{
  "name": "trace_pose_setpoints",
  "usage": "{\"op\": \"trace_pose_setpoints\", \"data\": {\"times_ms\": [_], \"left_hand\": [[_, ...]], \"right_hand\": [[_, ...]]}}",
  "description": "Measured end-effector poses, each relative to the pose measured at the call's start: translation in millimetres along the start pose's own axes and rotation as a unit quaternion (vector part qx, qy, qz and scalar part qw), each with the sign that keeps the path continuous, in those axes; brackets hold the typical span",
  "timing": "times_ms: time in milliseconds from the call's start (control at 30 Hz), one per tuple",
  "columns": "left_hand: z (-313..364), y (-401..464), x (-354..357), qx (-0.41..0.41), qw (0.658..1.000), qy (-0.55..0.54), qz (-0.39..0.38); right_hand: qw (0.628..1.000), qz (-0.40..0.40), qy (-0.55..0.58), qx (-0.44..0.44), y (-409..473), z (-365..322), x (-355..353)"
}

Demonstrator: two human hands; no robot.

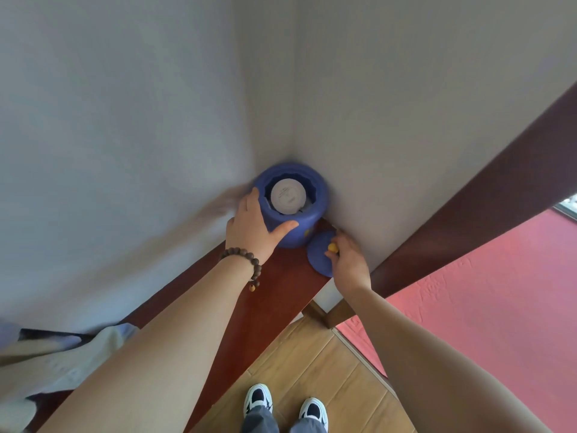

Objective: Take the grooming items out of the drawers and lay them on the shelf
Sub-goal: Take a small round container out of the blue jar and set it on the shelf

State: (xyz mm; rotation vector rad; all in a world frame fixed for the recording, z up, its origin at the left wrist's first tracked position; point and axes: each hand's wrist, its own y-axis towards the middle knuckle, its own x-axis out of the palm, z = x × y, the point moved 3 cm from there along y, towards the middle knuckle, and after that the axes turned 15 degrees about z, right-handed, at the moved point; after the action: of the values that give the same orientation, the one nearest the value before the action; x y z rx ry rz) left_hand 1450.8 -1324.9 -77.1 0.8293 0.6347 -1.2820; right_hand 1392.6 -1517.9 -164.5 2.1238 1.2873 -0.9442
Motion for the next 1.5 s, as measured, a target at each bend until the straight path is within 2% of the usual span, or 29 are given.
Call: {"op": "trace_pose_setpoints", "data": {"times_ms": [167,367,533,633,767,833,933,1067,1500], "left_hand": [[0,0,-1,-0.006,1.0,-0.008,0.001],[1,-1,-5,-0.017,1.0,-0.023,0.002],[3,-3,-7,-0.007,1.0,-0.014,-0.002],[2,-3,-7,-0.001,1.0,-0.011,0.0],[-1,-2,-5,0.003,1.0,-0.008,0.008],[-1,-1,-5,0.003,1.0,-0.01,0.009],[-1,-1,-5,0.006,1.0,-0.015,0.012],[-3,-2,-4,0.007,0.999,-0.026,0.017],[-7,-3,1,0.019,0.999,-0.025,0.025]], "right_hand": [[0.999,-0.011,0.004,-0.041,-1,-2,-5],[0.997,0.029,0.036,-0.067,0,-22,-34],[0.978,0.098,0.069,-0.172,17,-80,-68],[0.971,0.036,0.073,-0.226,43,-119,-62],[0.954,-0.1,-0.068,-0.276,69,-147,-27],[0.945,-0.128,-0.132,-0.27,74,-150,-13],[0.943,-0.127,-0.188,-0.244,76,-149,0],[0.941,-0.139,-0.201,-0.234,78,-147,8],[0.95,-0.097,-0.142,-0.26,81,-143,-9]]}}
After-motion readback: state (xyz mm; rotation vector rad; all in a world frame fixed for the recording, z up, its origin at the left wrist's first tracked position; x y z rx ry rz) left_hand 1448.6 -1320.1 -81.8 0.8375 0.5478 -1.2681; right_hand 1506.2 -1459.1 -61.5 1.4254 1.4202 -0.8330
